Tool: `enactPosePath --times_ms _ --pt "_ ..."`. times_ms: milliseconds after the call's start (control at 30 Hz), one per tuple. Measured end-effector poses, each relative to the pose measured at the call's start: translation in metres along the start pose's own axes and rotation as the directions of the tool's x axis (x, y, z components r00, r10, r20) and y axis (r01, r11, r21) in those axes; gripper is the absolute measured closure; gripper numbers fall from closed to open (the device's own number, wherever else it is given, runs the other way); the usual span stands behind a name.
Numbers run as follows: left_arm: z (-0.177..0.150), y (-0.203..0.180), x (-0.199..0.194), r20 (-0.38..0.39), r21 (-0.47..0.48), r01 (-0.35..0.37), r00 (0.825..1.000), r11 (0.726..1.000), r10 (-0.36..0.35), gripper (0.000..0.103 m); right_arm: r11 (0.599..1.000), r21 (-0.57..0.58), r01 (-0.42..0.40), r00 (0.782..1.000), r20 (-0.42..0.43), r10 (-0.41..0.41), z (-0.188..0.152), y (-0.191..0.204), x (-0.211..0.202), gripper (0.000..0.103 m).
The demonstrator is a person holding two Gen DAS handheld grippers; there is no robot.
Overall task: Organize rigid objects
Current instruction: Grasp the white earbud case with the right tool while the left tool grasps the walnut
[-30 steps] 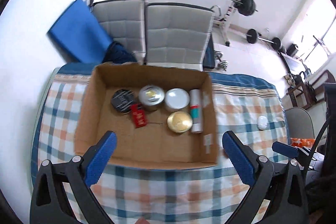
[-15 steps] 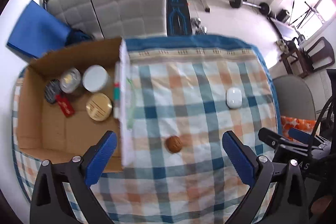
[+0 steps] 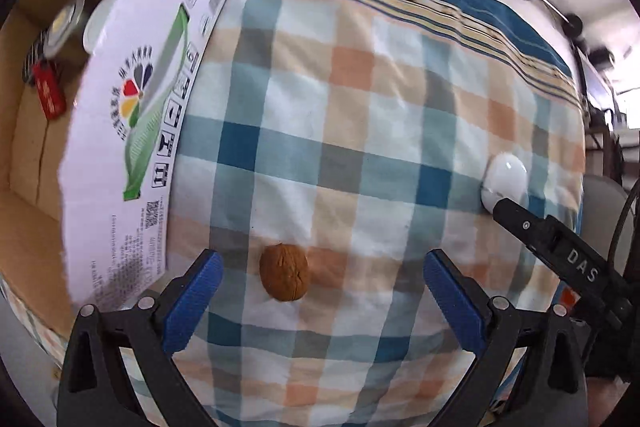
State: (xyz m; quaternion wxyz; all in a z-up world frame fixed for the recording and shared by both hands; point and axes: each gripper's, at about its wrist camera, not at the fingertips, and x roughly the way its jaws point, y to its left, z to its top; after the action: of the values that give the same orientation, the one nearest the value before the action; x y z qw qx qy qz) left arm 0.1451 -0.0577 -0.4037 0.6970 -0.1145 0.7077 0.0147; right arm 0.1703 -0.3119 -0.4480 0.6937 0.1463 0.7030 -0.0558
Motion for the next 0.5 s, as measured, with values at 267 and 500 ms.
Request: enactPosePath --times_ms 267,500 --pt "0.008 0.003 0.035 -0.060 -0.023 -0.058 0.997 0.998 0.057 0.001 0.998 -0.035 0.043 0.999 0.007 -0.043 0.025 0.014 0.036 0.056" --pt "-0.015 0.006 0.056 -0.074 0.066 -0.093 0.992 0.994 0.098 0.051 0.985 -0.166 0.042 0.998 -0.040 -0.049 -0.015 0.010 0.035 0.055"
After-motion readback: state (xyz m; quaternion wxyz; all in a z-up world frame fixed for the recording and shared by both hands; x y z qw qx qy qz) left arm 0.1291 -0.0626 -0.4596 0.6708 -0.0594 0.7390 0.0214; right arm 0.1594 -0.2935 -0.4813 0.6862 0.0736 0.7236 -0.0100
